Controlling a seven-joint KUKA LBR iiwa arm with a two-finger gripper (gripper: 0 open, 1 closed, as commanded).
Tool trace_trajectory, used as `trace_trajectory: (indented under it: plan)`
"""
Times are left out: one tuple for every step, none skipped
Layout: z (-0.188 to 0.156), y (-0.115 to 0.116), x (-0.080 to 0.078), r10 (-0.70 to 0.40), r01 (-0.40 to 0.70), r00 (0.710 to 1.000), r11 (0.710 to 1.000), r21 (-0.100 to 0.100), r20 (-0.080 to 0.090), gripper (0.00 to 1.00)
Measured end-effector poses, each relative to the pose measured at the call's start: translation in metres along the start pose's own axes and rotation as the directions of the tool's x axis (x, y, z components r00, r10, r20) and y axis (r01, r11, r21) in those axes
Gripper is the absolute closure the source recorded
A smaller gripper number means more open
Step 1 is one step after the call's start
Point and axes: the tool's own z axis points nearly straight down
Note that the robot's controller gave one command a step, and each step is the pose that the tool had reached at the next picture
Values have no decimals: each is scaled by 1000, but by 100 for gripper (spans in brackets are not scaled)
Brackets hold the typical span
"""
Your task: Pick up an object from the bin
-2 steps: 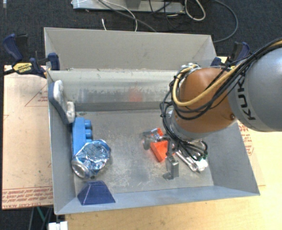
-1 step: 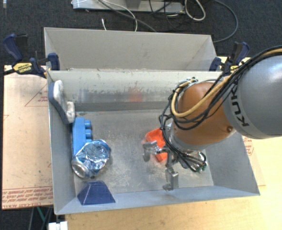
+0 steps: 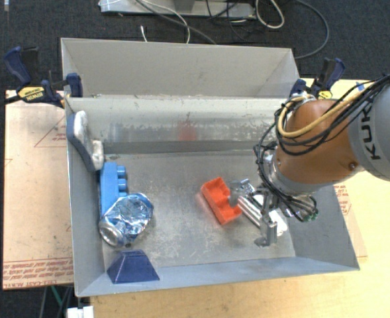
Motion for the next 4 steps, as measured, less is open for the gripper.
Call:
trace_trajectory:
  plan:
    - [44, -11, -8, -40, 40, 999, 999, -16, -14, 100]
    - [44, -11, -8, -40, 40, 999, 999, -16, -14, 100]
    - [58, -4, -25, -257, 257, 966, 966, -10, -8, 100]
    - [-31, -20, -7, -71, 70, 997, 997, -20, -15, 100]
